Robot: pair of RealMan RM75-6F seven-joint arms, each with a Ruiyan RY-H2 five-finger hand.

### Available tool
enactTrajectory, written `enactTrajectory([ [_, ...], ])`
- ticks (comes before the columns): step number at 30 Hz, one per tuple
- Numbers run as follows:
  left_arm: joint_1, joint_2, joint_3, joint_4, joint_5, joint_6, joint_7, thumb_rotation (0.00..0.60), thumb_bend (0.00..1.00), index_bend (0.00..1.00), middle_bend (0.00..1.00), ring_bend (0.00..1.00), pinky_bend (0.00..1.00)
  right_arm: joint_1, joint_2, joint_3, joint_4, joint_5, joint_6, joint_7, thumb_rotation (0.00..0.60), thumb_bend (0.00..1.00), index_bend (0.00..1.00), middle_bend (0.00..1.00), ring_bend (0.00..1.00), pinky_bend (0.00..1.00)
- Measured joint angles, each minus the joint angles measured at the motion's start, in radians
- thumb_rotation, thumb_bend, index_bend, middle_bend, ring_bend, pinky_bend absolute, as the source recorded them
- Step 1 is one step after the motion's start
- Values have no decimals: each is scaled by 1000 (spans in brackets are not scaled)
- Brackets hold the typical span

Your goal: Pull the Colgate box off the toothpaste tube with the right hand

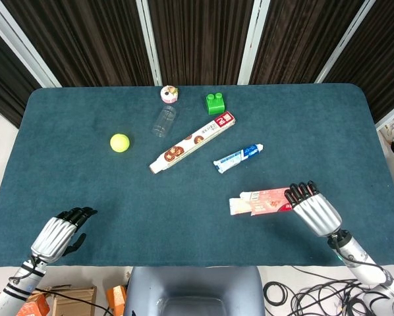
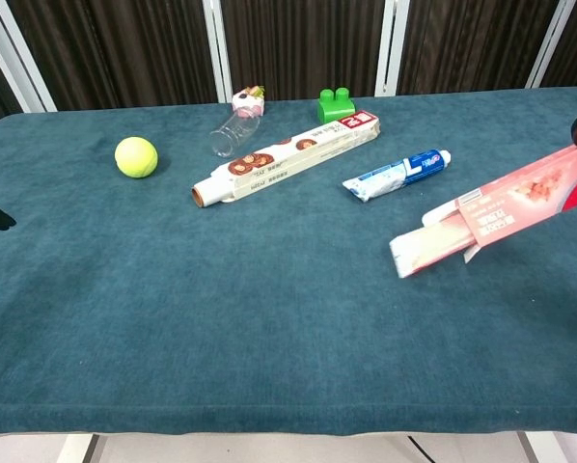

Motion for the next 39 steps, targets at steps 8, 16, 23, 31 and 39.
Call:
enactTrajectory([
  [8, -2, -1, 1, -3, -2, -8, 8, 600, 456, 223, 230, 242, 438, -11, 30, 12, -29, 3, 48, -2, 600, 337, 515, 476, 455, 542],
  [16, -5, -3, 1, -4, -4, -16, 14, 600, 456, 222, 231, 242, 437, -45, 138, 46, -241, 50, 81, -18, 600, 337, 520, 476, 455, 542],
  [23, -6, -5, 1, -7, -3, -18, 21, 600, 457, 223, 231, 242, 438, -81, 235, 43, -473, 108, 28, 15, 600, 337, 516, 476, 455, 542],
  [31, -6, -3, 2, -6, -2, -18, 17, 600, 457, 223, 230, 242, 438, -88, 203, -16, -501, 154, -111, 341, 600, 337, 476, 476, 445, 523],
  [39, -6, 0, 3, -9, -2, -18, 13, 600, 457, 223, 231, 242, 438, -98, 87, -83, -342, 159, -228, 551, 600, 337, 392, 442, 362, 361],
])
